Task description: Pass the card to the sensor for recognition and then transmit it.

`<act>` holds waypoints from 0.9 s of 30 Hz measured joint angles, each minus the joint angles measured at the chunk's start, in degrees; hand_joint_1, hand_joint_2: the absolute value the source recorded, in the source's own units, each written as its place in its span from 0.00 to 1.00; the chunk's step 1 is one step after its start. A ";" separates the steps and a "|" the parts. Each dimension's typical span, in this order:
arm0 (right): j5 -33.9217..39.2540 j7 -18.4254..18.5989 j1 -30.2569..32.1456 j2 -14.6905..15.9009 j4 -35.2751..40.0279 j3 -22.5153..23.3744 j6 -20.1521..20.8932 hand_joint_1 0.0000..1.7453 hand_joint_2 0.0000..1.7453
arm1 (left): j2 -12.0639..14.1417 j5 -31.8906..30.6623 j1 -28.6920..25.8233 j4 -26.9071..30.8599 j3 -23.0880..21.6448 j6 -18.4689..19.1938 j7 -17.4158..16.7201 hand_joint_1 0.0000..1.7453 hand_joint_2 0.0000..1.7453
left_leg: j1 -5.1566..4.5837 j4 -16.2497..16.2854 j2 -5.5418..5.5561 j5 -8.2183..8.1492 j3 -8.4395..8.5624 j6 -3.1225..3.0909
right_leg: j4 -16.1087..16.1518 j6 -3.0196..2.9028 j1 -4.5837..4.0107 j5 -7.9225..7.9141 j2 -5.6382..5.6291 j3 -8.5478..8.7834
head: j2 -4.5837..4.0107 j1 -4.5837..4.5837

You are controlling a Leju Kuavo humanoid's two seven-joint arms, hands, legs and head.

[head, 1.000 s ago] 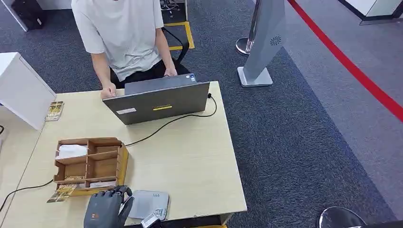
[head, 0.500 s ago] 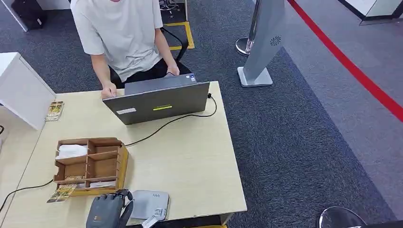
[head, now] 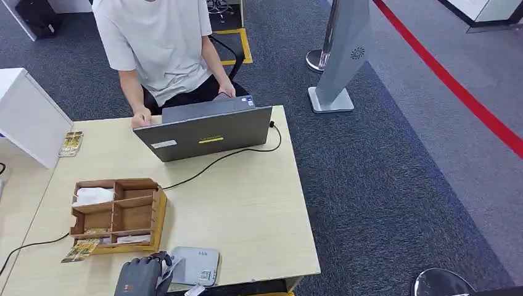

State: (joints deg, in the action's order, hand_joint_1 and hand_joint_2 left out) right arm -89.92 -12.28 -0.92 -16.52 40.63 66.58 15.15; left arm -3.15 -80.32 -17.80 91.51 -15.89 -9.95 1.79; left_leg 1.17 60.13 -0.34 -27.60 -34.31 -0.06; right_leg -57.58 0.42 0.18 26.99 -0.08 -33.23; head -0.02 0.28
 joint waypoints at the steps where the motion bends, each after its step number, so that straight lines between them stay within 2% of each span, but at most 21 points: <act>1: 0.00 0.00 0.00 0.00 0.00 0.00 0.00 0.00 1.00 | 0.00 0.00 0.00 0.00 0.00 0.00 0.00 1.00 1.00 | 0.00 0.00 0.00 0.00 0.00 0.00 | 0.00 0.00 0.00 0.00 0.00 0.00 | 0.00 0.00; 10: 0.00 -0.15 -0.02 0.00 -0.20 -0.28 -1.57 0.00 1.00 | 0.66 0.26 -0.03 -0.17 -0.28 -1.62 0.13 1.00 1.00 | 0.01 0.00 0.00 0.00 0.02 0.00 | -0.01 0.00 0.00 0.00 0.00 0.01 | 0.00 0.00; 13: 0.00 0.04 -0.02 0.00 -0.44 -0.44 -1.95 0.00 1.00 | 1.23 0.24 -0.02 4.60 -0.26 -2.32 1.42 1.00 1.00 | 0.01 0.00 0.01 0.04 0.00 -0.01 | -0.02 0.00 -0.01 0.00 0.01 0.00 | 0.00 0.00; 15: 0.00 0.04 -0.04 0.00 -0.52 -0.68 -1.84 0.00 1.00 | 1.93 0.11 0.64 10.46 -0.04 -2.12 2.56 1.00 1.00 | 0.01 0.00 0.01 0.05 -0.01 0.00 | -0.04 -0.01 -0.01 -0.01 0.02 -0.03 | 0.00 0.00; 20: 0.00 -0.35 -0.24 0.24 -2.05 -1.90 -2.47 0.00 1.00 | 3.37 -0.41 6.06 23.53 1.35 0.57 4.87 1.00 1.00 | 0.01 0.00 0.03 0.09 0.01 0.06 | -0.10 -0.04 -0.01 -0.03 0.05 -0.01 | 0.00 -0.02; 24: 0.00 -0.50 -0.38 0.44 -3.65 -2.66 -3.26 0.00 1.00 | 4.39 -0.63 9.41 28.74 1.66 0.83 4.90 1.00 1.00 | 0.00 0.00 0.03 0.09 0.03 0.07 | -0.14 -0.05 0.00 -0.04 0.04 -0.01 | 0.00 -0.02; 27: 0.00 -0.50 -0.41 0.55 -4.26 -2.95 -3.34 0.00 1.00 | 4.85 -0.70 10.17 30.52 1.71 0.87 4.90 1.00 1.00 | 0.00 0.00 0.03 0.09 0.03 0.07 | -0.14 -0.05 0.00 -0.03 0.04 -0.02 | 0.00 -0.02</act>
State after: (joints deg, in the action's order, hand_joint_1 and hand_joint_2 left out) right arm -89.92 -12.79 -1.33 -15.98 36.37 63.63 11.80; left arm 1.71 -81.02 -7.63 122.03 -14.19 -9.07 6.69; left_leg 1.17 60.13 -0.32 -27.51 -34.28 0.01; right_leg -57.72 0.37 0.17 26.96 -0.04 -33.24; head -0.02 0.26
